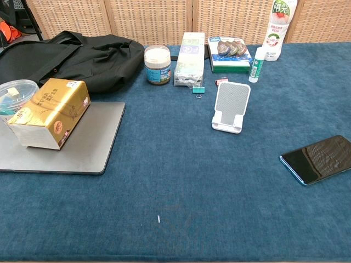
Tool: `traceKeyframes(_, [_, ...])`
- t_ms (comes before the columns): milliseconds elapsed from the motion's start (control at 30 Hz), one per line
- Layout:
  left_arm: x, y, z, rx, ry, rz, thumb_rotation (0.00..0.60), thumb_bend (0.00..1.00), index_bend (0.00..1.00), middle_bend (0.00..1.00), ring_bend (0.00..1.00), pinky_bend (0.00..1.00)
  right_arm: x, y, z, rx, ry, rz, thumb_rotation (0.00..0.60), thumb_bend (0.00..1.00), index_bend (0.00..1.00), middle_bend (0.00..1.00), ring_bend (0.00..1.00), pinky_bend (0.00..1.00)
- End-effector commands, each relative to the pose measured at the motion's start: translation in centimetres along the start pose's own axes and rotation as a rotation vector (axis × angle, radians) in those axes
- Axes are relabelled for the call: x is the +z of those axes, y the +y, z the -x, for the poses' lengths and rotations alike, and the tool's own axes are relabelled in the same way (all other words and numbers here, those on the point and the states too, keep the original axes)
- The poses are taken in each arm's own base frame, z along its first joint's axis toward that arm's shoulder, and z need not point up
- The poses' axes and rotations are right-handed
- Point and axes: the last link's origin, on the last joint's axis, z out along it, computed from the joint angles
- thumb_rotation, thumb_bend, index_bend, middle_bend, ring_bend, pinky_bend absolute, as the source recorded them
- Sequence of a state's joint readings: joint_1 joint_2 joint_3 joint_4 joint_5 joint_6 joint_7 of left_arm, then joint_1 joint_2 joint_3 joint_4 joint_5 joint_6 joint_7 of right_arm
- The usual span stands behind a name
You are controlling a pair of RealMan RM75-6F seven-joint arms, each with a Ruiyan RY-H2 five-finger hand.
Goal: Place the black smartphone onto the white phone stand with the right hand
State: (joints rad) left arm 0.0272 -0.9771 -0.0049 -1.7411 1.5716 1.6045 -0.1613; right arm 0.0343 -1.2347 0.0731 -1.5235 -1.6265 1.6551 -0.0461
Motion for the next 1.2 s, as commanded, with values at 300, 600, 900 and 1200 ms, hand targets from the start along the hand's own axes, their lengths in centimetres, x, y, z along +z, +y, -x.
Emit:
traceKeyframes(300, [0.0, 0.0, -0.1, 0.000, 0.007, -0.003, 0.600, 0.00, 0.00, 0.00, 0.00, 0.00, 0.8, -1.5, 3.4, -0.199, -0.338, -0.320, 0.600, 0.00, 0.00, 0.00, 0.00, 0.00])
traceKeyframes(600, [0.7, -0.2, 0.1, 0.006, 0.000, -0.041, 0.600, 0.00, 0.00, 0.00, 0.00, 0.00, 5.3, -4.8, 4.9, -0.306, -0.540, -0.540, 0.600, 0.00, 0.00, 0.00, 0.00, 0.00])
traceKeyframes(900, [0.9, -0.3, 0.4, 0.016, -0.011, -0.051, 0.600, 0.00, 0.00, 0.00, 0.00, 0.00, 8.2, -6.8, 7.3, -0.364, -0.599, -0.549, 0.600, 0.00, 0.00, 0.00, 0.00, 0.00])
traceKeyframes(1200, [1.0, -0.2, 0.7, 0.024, -0.022, -0.054, 0.600, 0.00, 0.00, 0.00, 0.00, 0.00, 8.8, -7.6, 9.4, -0.309, -0.679, -0.515, 0.600, 0.00, 0.00, 0.00, 0.00, 0.00])
